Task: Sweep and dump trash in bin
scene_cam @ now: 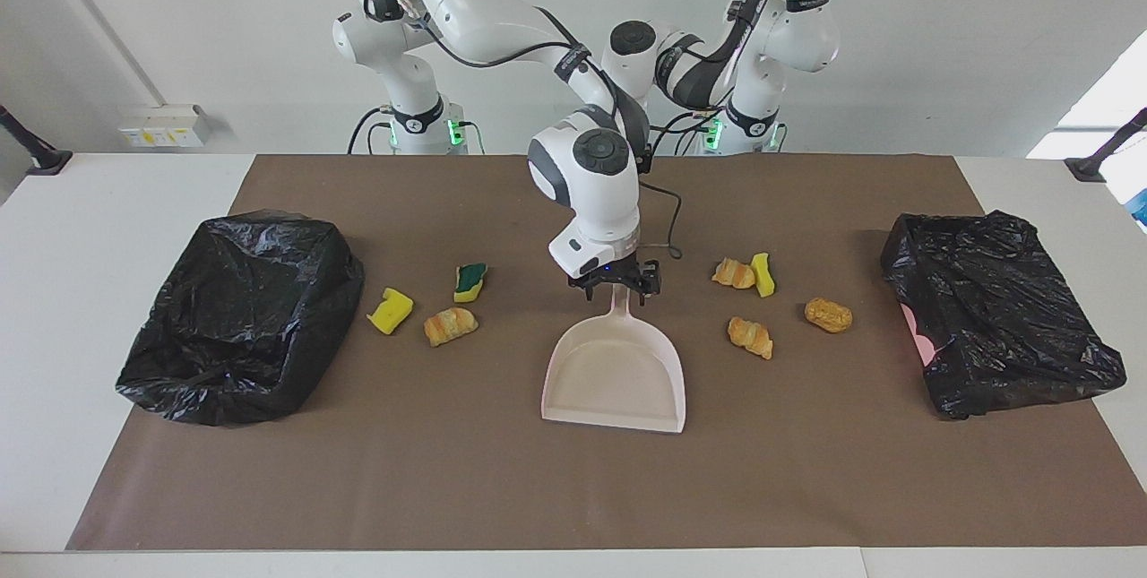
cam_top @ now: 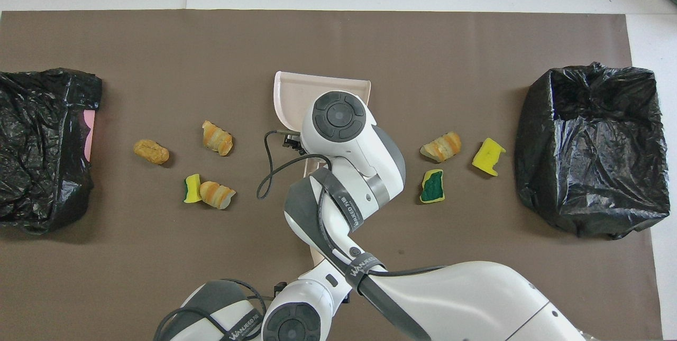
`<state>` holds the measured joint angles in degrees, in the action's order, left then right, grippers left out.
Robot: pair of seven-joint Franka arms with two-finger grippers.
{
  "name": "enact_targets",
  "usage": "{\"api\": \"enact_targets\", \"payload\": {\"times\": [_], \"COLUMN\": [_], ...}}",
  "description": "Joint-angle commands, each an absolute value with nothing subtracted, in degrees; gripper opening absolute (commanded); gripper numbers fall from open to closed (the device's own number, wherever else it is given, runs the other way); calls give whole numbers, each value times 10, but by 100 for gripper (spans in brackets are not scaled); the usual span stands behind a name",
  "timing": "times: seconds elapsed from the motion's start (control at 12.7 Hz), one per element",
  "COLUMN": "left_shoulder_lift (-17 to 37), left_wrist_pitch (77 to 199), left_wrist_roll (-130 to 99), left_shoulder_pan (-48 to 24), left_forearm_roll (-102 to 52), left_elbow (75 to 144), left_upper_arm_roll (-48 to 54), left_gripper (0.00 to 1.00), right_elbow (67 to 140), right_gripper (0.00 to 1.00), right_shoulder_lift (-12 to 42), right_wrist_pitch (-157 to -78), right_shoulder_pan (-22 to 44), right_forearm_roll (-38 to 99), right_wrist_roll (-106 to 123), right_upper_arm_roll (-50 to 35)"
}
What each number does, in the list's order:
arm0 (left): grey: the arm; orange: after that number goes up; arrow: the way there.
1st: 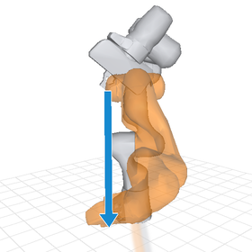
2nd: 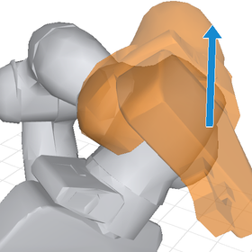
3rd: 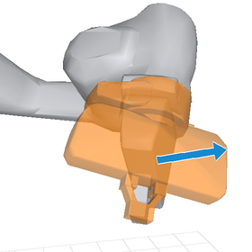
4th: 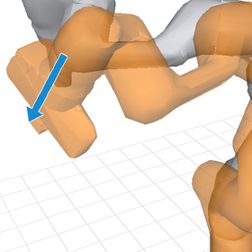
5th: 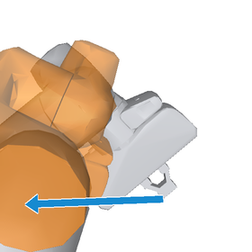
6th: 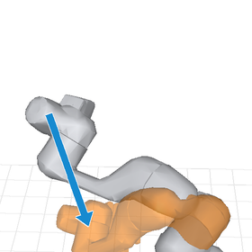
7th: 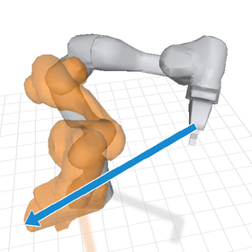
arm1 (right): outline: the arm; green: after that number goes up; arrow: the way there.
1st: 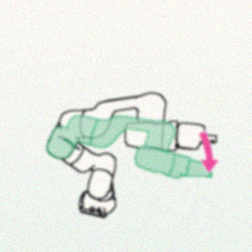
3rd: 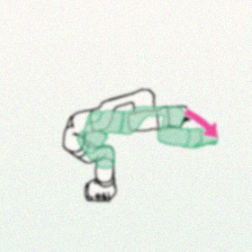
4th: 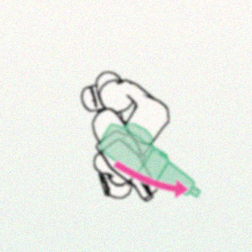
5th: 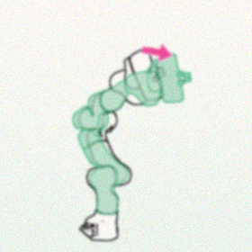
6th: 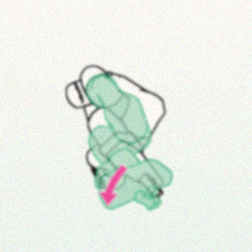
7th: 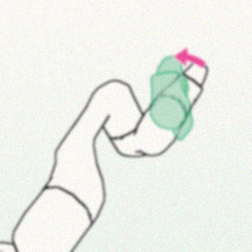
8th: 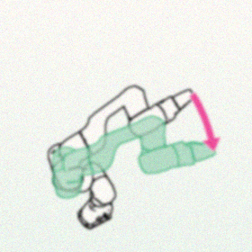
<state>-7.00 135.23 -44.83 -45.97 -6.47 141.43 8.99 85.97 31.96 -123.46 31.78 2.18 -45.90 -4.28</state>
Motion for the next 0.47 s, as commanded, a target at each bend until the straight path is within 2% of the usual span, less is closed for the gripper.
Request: {"api": "enact_targets", "payload": {"times": [0.0,0.16,0.24,0.39], "left_shoulder_lift": [-79,-78,-79,-82], "left_wrist_pitch": [1354,1347,1333,1304], "left_wrist_roll": [-441,-423,-406,-381], "left_shoulder_pan": [-475,-475,-475,-474], "left_forearm_roll": [-71,-71,-71,-71], "left_elbow": [1426,1424,1424,1420], "left_upper_arm_roll": [81,81,81,80], "left_gripper": [0,0,0,0], "right_elbow": [856,881,884,883], "right_gripper": [69,68,58,3], "right_shoulder_lift": [321,310,309,307], "right_wrist_pitch": [-1226,-1228,-1228,-1225], "right_shoulder_pan": [321,321,321,320], "right_forearm_roll": [4,4,4,2], "right_wrist_roll": [-485,-488,-490,-485], "right_upper_arm_roll": [-43,-43,-43,-44]}}
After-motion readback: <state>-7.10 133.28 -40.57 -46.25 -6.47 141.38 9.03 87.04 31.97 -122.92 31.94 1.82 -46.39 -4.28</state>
